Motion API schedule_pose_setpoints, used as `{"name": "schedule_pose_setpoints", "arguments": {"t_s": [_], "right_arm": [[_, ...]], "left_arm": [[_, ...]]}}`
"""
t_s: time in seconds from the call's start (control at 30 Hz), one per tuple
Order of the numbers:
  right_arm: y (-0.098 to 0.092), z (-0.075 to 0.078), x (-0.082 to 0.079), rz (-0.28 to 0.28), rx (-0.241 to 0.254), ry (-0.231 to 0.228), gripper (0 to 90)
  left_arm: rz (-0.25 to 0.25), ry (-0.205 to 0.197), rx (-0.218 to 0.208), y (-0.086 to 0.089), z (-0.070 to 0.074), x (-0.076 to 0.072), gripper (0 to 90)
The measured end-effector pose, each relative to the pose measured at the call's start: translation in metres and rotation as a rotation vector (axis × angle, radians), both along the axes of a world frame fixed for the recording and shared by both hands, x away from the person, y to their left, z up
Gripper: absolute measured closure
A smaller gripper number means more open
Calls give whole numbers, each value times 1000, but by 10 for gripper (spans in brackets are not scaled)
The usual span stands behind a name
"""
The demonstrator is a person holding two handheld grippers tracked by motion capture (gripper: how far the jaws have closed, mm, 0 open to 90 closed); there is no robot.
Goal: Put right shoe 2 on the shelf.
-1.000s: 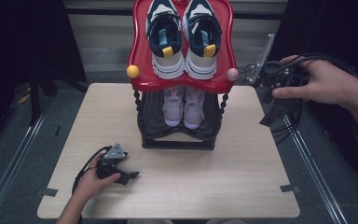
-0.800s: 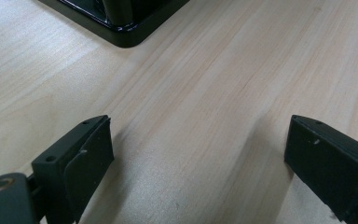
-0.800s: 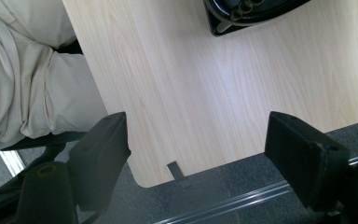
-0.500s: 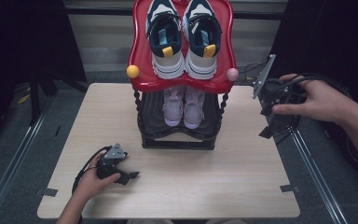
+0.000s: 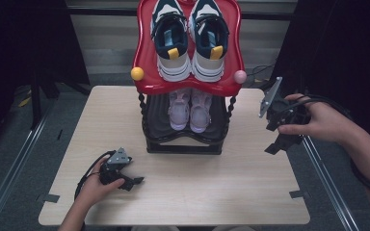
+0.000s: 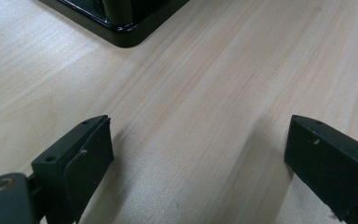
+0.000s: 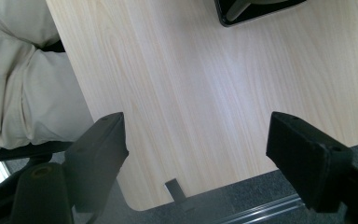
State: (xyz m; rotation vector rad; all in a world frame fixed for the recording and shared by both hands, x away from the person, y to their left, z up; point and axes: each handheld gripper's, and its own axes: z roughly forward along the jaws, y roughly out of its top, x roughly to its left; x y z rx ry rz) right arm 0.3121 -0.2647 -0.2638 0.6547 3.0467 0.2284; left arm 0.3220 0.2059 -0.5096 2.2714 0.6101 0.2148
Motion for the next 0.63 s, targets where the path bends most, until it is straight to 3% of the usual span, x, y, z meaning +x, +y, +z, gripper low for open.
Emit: {"name": "schedule_pose_setpoints", "arguments": {"t_s": [0.5, 0.63], "right_arm": [[-7, -52, -2, 16, 32, 17, 168], [-10, -64, -4, -11, 44, 18, 158]], "left_arm": [[1, -2, -1, 0, 0, 0, 73], [1, -2, -1, 0, 0, 0, 73]]}}
